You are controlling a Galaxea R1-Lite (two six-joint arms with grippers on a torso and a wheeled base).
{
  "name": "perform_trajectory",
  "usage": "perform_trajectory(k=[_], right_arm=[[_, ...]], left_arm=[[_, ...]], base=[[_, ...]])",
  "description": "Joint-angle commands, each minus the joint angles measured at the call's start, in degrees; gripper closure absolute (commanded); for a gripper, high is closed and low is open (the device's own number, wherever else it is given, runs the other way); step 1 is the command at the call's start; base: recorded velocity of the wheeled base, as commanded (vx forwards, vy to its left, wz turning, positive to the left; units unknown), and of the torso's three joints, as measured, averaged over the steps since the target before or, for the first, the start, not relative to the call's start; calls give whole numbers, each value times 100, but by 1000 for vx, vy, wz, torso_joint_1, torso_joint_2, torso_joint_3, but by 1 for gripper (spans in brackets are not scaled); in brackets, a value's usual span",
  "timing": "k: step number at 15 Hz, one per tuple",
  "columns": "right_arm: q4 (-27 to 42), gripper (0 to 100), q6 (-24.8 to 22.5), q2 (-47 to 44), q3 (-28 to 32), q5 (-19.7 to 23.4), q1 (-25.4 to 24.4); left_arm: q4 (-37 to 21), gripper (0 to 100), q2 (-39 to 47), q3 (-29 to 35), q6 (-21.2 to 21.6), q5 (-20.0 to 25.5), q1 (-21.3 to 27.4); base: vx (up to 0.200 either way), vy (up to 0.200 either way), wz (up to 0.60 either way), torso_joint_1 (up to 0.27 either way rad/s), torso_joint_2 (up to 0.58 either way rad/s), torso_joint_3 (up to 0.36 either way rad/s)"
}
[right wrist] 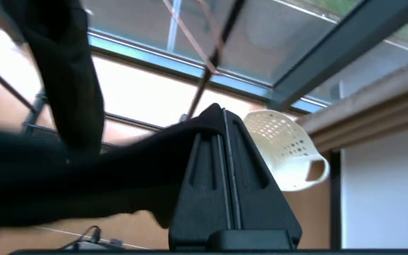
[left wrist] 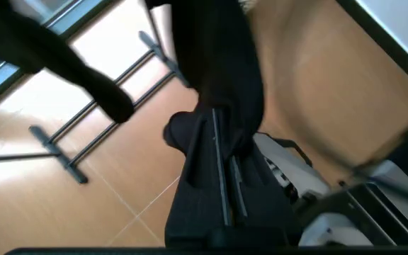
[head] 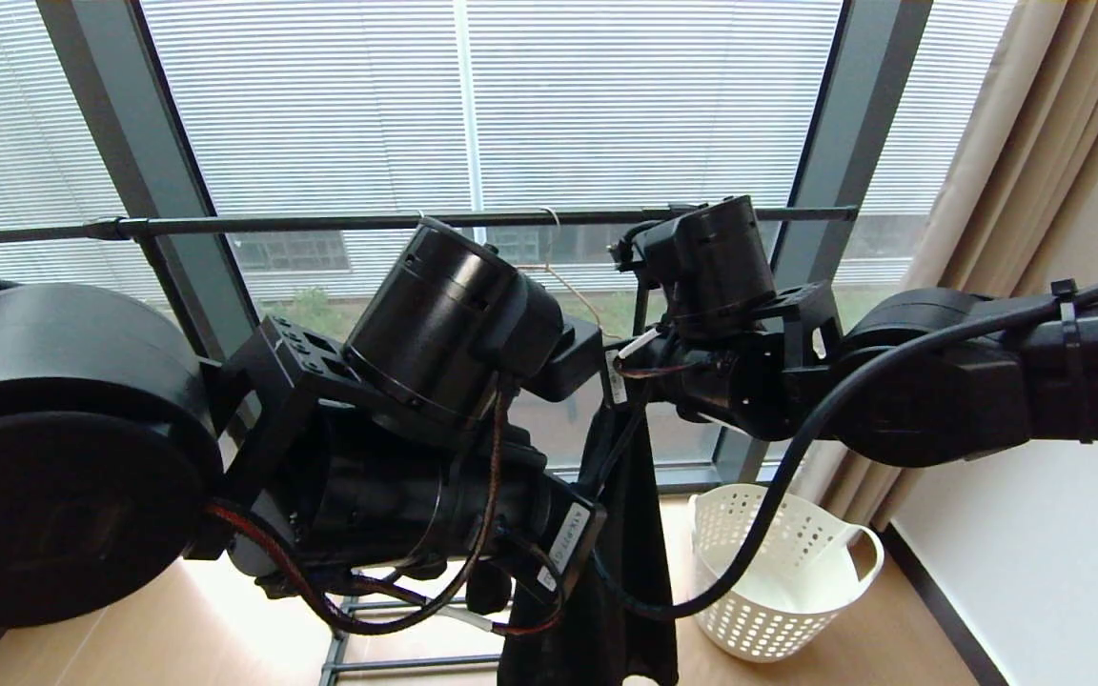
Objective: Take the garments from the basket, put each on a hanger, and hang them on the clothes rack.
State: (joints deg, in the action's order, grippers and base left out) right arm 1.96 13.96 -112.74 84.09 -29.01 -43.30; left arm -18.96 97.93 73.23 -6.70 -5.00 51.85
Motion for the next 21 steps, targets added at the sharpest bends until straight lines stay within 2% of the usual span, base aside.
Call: perform_trajectory(k=[1,3,9,12,15,18,21], right_arm=[[-3,100,107,-161,81,19,-100],[-3,100,133,-161,72,27,-161],[50,100,169,-90,20,10,-144],[76,100,72,68,-77,1,85],[76,100,-201,323,-235,-8,234],[85,100,-359,630,-455,-34,243],[50,100,-763,955,-877,-245,234]], left_arm=[[68,100,-19,78,-147,175,238],[94,100,7,157,-340,482,238],[147,100,16,139,-569,430,142],[147,100,-134,-213,-630,394,-456],[191,100,-125,-221,-604,280,-1071],[683,100,-98,-213,-560,263,-1520],[1087,100,86,-107,-578,131,-1854]], base=[[0,0,0,0,0,0],[0,0,0,0,0,0],[0,0,0,0,0,0],[0,0,0,0,0,0],[0,0,0,0,0,0],[0,0,0,0,0,0],[0,0,0,0,0,0]])
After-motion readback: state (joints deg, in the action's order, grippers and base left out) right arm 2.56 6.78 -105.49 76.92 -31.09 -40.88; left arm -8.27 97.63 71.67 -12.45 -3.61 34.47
